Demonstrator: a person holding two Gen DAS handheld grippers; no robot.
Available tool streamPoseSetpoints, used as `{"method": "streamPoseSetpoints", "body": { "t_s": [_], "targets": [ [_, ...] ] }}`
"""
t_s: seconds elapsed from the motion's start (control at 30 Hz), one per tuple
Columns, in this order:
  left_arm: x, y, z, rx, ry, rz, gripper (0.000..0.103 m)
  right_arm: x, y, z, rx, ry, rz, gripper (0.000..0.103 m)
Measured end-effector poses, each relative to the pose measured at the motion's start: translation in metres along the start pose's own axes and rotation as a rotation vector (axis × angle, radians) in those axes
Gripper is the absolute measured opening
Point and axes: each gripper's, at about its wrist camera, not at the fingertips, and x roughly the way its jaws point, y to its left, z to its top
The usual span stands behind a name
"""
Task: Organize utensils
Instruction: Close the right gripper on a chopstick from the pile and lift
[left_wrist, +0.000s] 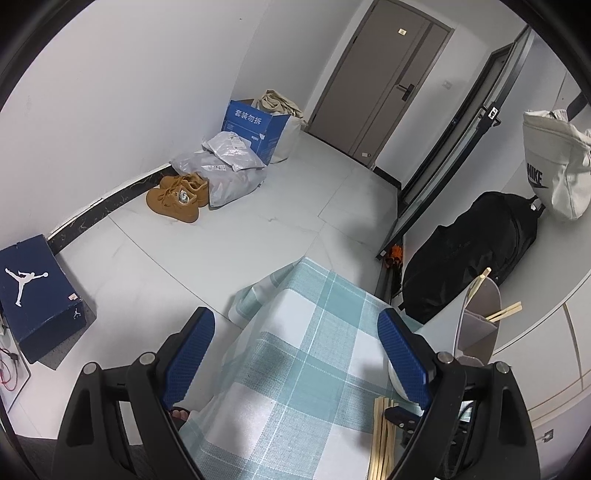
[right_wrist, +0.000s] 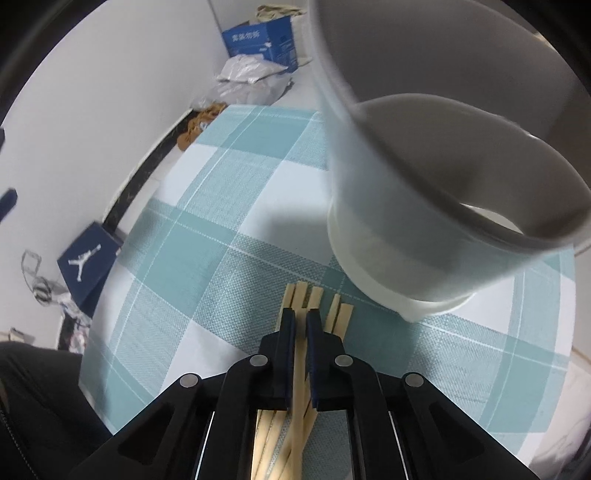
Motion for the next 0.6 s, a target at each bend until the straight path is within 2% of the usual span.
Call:
{"method": "streamPoseSetpoints", "body": {
  "t_s": [0.17, 0.27, 0.43, 0.6],
  "targets": [
    [0.003, -0.007, -0.003, 0.035, 0.005, 0.008, 0.087, -0.023, -0.007, -0.004, 0.031, -0.075, 0.036, 0.005],
    [0.009, -0.012, -0.007, 0.059, 0.038, 0.002, 0.087, -0.043, -0.011, -0.004, 0.050, -0.139, 0.071, 0.005],
    [0.028, -0.029, -0.023, 0.131, 0.150, -0.015, 0.087, -0.076, -0.015, -0.008, 0.104, -0.242, 0.148, 0.005],
    [0.057, -0.054, -0.052, 0.249, 0.322, -0.035, 0.087, -0.104, -0.043, -0.024, 0.204, -0.327, 0.215, 0.005]
  ]
}}
